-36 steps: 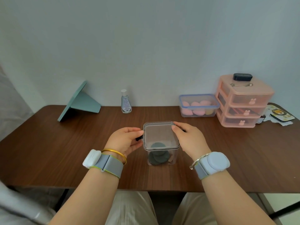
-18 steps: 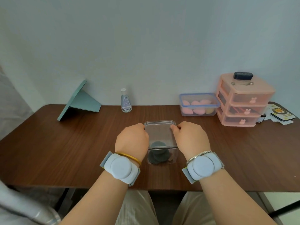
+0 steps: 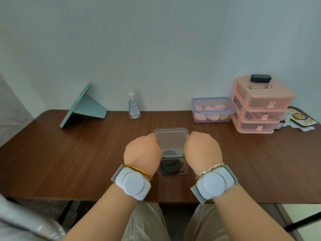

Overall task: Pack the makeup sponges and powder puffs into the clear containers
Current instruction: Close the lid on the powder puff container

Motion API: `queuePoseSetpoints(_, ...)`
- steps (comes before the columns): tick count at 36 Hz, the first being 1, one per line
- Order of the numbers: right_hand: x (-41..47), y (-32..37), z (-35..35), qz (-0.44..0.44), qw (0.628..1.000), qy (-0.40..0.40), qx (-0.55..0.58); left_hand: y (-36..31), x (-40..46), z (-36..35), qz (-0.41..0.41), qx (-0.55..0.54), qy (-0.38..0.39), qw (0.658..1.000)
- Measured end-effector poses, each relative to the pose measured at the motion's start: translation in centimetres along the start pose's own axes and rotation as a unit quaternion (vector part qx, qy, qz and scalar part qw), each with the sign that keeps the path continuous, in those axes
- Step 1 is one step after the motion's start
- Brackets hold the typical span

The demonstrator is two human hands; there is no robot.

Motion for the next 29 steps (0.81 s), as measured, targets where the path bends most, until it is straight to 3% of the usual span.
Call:
queuePoseSetpoints(17, -0.4, 0.2, 0.3, 0.002, 1.000, -0.018, 0.014, 1.2, -0.2, -0.3, 0.045, -0.086, -0.034, 0.995)
queuePoseSetpoints(23, -0.2, -0.3, -1.2, 0.000, 0.998, 0.047, 0.033, 1.3, -0.3, 0.2, 0.058, -0.139, -0.086, 0.985)
queuePoseSetpoints(26, 0.1, -0.4, -0.9, -0.010, 1.000, 0.014, 0.021, 1.6, -0.1, 0.1, 0.065, -0.163, -0.086, 0.981)
queuePoseSetpoints(29, 0.2, -0.5, -1.4, 0.004, 0.999, 0.039, 0.015, 1.6, -0.1, 0.0, 0.063, -0.174, -0.082, 0.979)
Point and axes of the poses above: each hand's wrist, its own x-axis towards the middle knuckle, its own z-axis out of the back of the hand, y = z × x, the point moved 7 cm from there along x, towards the middle knuckle, and after that the axes turned 14 degrees about -y, right-handed, at the moved point
